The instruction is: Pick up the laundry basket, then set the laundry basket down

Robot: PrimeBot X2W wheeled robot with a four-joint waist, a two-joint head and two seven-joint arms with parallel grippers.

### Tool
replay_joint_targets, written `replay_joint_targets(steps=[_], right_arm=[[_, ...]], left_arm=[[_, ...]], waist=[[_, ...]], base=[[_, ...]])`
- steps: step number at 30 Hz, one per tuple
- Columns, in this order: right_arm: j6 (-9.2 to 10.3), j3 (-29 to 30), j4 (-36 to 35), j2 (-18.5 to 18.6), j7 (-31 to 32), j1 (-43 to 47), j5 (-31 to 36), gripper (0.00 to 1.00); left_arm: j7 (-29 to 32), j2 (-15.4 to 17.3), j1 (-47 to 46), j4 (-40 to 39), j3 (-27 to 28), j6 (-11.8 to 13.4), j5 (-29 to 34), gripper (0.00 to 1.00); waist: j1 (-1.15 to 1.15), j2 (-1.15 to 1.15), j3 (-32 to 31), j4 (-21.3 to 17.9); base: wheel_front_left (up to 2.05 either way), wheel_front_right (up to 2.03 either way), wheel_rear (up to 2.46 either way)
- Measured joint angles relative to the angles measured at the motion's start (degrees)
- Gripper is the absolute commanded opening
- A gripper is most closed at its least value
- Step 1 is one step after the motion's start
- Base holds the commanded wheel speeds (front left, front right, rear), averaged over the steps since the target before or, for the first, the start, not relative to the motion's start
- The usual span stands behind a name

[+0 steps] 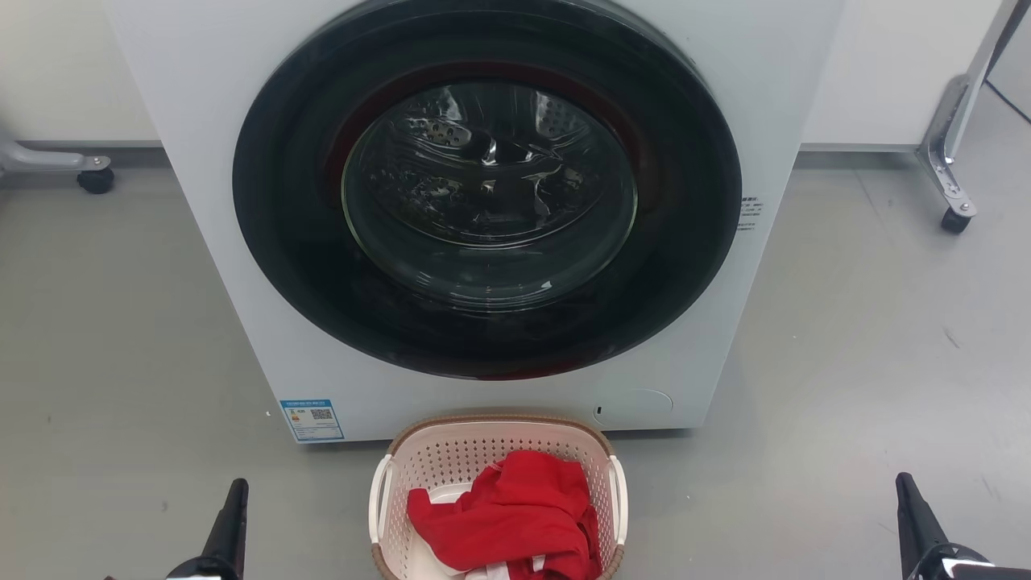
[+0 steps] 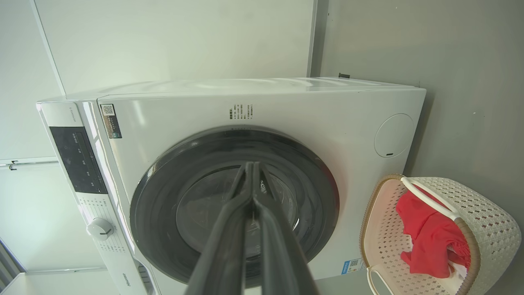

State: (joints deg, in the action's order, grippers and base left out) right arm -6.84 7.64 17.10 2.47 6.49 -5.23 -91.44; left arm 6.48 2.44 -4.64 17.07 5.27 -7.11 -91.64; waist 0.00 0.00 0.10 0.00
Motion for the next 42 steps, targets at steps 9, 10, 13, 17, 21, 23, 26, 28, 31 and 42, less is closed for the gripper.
replay_joint_targets(steps=[9, 10, 13, 17, 21, 23, 26, 28, 31, 42], right_arm=[[0.0, 0.0, -0.01, 0.0, 0.0, 0.0, 0.0, 0.0], [0.0, 0.0, -0.01, 0.0, 0.0, 0.0, 0.0, 0.0], [0.0, 0.0, -0.01, 0.0, 0.0, 0.0, 0.0, 0.0], [0.0, 0.0, -0.01, 0.0, 0.0, 0.0, 0.0, 0.0], [0.0, 0.0, -0.01, 0.0, 0.0, 0.0, 0.0, 0.0], [0.0, 0.0, -0.01, 0.0, 0.0, 0.0, 0.0, 0.0], [0.0, 0.0, -0.02, 0.0, 0.0, 0.0, 0.0, 0.0], [0.0, 0.0, -0.02, 0.0, 0.0, 0.0, 0.0, 0.0], [0.0, 0.0, -0.02, 0.0, 0.0, 0.0, 0.0, 0.0], [0.0, 0.0, -0.02, 0.0, 0.0, 0.0, 0.0, 0.0]], left_arm=[[0.0, 0.0, 0.0, -0.01, 0.0, 0.0, 0.0, 0.0], [0.0, 0.0, 0.0, -0.01, 0.0, 0.0, 0.0, 0.0], [0.0, 0.0, 0.0, -0.02, 0.0, 0.0, 0.0, 0.0], [0.0, 0.0, 0.0, -0.02, 0.0, 0.0, 0.0, 0.0], [0.0, 0.0, 0.0, -0.03, 0.0, 0.0, 0.0, 0.0], [0.0, 0.0, 0.0, -0.03, 0.0, 0.0, 0.0, 0.0], [0.0, 0.0, 0.0, -0.03, 0.0, 0.0, 0.0, 0.0], [0.0, 0.0, 0.0, -0.04, 0.0, 0.0, 0.0, 0.0], [0.0, 0.0, 0.0, -0.04, 0.0, 0.0, 0.0, 0.0], [0.0, 0.0, 0.0, -0.05, 0.0, 0.0, 0.0, 0.0]], waist=[[0.0, 0.0, 0.0, 0.0], [0.0, 0.0, 0.01, 0.0], [0.0, 0.0, 0.01, 0.0], [0.0, 0.0, 0.01, 0.0], [0.0, 0.0, 0.01, 0.0], [0.0, 0.0, 0.01, 0.0], [0.0, 0.0, 0.01, 0.0], [0.0, 0.0, 0.01, 0.0], [0.0, 0.0, 0.01, 0.0], [0.0, 0.0, 0.01, 0.0]], base=[[0.0, 0.0, 0.0], [0.0, 0.0, 0.0], [0.0, 0.0, 0.0], [0.0, 0.0, 0.0], [0.0, 0.0, 0.0], [0.0, 0.0, 0.0], [0.0, 0.0, 0.0], [0.0, 0.0, 0.0], [0.0, 0.0, 0.0], [0.0, 0.0, 0.0]])
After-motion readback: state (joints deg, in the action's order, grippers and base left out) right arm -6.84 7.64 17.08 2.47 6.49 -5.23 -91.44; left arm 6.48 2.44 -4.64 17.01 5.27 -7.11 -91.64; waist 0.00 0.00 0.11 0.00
